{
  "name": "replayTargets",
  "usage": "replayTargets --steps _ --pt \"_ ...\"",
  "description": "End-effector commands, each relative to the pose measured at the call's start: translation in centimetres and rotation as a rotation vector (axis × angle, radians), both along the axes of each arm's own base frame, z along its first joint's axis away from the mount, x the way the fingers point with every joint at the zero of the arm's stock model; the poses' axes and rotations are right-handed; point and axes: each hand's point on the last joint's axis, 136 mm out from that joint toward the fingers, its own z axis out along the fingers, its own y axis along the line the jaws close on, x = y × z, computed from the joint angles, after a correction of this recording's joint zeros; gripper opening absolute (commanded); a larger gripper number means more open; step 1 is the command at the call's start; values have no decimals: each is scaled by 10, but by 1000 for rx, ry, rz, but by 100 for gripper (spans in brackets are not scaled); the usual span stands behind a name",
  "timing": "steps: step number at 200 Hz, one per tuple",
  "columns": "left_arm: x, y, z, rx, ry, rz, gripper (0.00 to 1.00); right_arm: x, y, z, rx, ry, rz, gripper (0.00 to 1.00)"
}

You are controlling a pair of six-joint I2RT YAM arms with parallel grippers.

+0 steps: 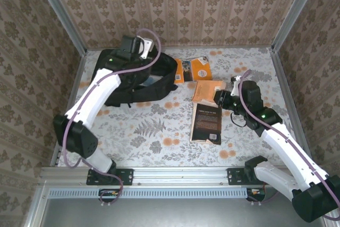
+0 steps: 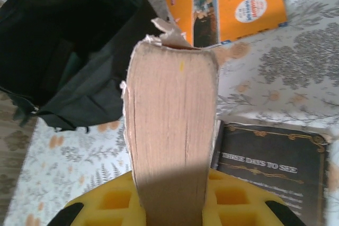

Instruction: Pack the student bag

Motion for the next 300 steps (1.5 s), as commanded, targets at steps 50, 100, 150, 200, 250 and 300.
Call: replayTargets --steps 50,100,150,200,250,300 --pt "-64 -9 31 -160 -16 -68 0 44 54 90 351 -83 72 0" --pt "-109 -4 37 -304 6 -93 0 60 106 60 475 110 155 0" --pt "-134 4 15 -354 70 -79 46 60 154 62 632 219 231 0" --pt "-113 3 14 -262 75 -66 74 56 160 75 694 215 235 0" --pt "-95 2 -5 -125 97 -78 74 45 160 79 685 208 250 0" --pt "-97 8 -2 -126 103 -92 32 41 155 75 653 204 240 0"
